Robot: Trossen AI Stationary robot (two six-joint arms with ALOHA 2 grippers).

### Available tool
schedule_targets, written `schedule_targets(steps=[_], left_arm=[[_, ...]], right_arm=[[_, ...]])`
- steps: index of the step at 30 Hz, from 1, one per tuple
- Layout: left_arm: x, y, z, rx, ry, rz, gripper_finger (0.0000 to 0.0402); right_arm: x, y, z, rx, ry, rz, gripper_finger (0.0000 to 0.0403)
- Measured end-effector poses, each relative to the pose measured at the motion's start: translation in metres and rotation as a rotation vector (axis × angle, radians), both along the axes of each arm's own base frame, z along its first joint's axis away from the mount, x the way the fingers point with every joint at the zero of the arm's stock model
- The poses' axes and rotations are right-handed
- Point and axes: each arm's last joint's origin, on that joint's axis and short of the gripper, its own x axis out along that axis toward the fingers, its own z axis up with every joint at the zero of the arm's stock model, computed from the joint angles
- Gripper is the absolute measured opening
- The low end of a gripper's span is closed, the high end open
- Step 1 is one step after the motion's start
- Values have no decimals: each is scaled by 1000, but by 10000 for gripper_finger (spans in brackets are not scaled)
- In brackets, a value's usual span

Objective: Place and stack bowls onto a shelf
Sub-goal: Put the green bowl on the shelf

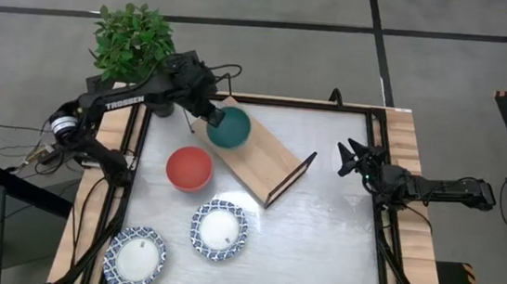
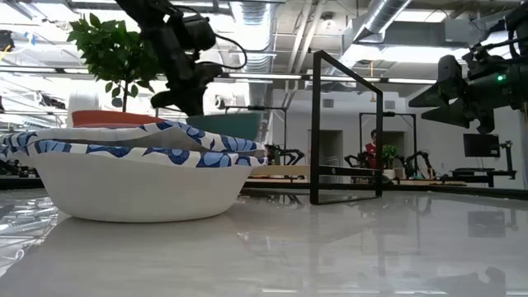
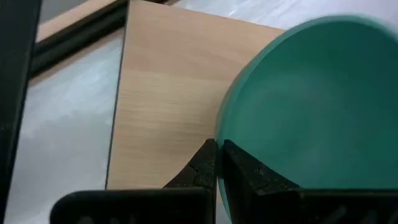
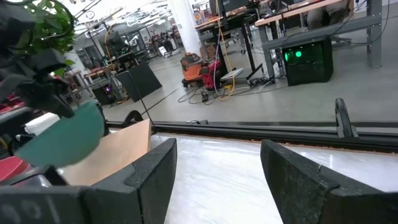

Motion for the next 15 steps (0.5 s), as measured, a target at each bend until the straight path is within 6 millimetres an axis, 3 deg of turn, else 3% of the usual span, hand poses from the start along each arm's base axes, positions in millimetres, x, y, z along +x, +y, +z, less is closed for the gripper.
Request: schedule_targets(steps=[15], left_arm=[[1, 5, -10, 17, 79, 64, 0]], right_arm=[[0, 0, 0, 0, 0, 0, 260]])
